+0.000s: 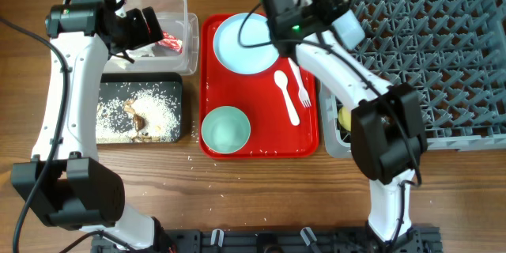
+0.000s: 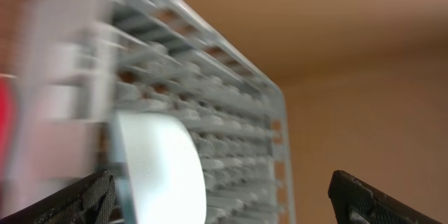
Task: Sort waste into correct bins and load items into the dishwasher rack
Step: 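Grasp the mint cup with the right gripper and place it in the rack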
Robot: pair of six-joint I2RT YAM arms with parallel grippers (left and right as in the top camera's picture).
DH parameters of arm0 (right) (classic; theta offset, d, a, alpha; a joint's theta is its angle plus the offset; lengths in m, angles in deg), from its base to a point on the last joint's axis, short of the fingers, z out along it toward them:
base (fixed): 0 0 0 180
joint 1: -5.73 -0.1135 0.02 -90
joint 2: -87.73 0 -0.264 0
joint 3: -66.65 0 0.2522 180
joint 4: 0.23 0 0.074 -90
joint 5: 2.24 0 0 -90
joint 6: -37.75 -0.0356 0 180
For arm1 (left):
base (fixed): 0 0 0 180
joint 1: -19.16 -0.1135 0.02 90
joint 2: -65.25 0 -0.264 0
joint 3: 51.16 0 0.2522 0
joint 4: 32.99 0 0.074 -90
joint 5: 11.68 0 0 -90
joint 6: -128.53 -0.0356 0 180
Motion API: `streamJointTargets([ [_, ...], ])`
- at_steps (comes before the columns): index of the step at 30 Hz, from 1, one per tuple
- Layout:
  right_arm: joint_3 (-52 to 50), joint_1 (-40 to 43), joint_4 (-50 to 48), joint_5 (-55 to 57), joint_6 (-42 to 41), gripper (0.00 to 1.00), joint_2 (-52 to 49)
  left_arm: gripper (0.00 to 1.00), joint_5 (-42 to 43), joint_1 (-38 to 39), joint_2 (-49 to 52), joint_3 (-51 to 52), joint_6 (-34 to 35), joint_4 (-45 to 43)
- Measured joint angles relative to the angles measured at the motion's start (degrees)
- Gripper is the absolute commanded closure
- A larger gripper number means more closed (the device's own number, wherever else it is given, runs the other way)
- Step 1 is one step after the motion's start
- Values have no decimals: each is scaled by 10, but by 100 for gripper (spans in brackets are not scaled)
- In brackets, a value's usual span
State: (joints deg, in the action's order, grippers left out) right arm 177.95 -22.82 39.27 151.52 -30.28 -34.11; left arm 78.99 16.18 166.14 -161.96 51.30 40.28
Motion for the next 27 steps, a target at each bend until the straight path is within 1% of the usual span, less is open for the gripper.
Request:
streamJointTargets([
  [3, 0, -32, 26, -68, -20, 0, 0, 0, 0, 0, 0, 0, 0, 0],
  [6, -2, -54, 92, -158, -84, 0, 17, 0, 0, 0, 0, 0, 0, 0],
  [8, -5, -58, 150, -257, -134, 0, 51, 0, 0, 0, 0, 0, 0, 0],
  [10, -6, -57, 211, -440, -185, 1, 98, 0, 0, 0, 0, 0, 0, 0],
  [11, -6, -57, 228, -537, -215, 9, 116, 0, 0, 0, 0, 0, 0, 0],
  [12, -7, -58, 232, -599, -241, 14, 123, 0, 0, 0, 0, 0, 0, 0],
  [14, -22, -60, 226, -688, -299, 16, 123, 0, 0, 0, 0, 0, 0, 0],
  [15, -45, -60, 220, -717, -330, 16, 123, 0, 0, 0, 0, 0, 0, 0],
  [16, -78, -61, 214, -744, -362, 20, 122, 0, 0, 0, 0, 0, 0, 0],
  [17, -117, -62, 208, -768, -392, 21, 119, 0, 0, 0, 0, 0, 0, 0],
  [18, -144, -64, 193, -784, -410, 22, 115, 0, 0, 0, 0, 0, 0, 0],
  [21, -222, -76, 148, -825, -459, 37, 111, 0, 0, 0, 0, 0, 0, 0],
  [23, -237, -82, 139, -839, -478, 52, 111, 0, 0, 0, 0, 0, 0, 0],
  [26, -240, -83, 136, -852, -497, 96, 111, 0, 0, 0, 0, 0, 0, 0],
  [27, -240, -83, 136, -853, -500, 96, 110, 0, 0, 0, 0, 0, 0, 0],
])
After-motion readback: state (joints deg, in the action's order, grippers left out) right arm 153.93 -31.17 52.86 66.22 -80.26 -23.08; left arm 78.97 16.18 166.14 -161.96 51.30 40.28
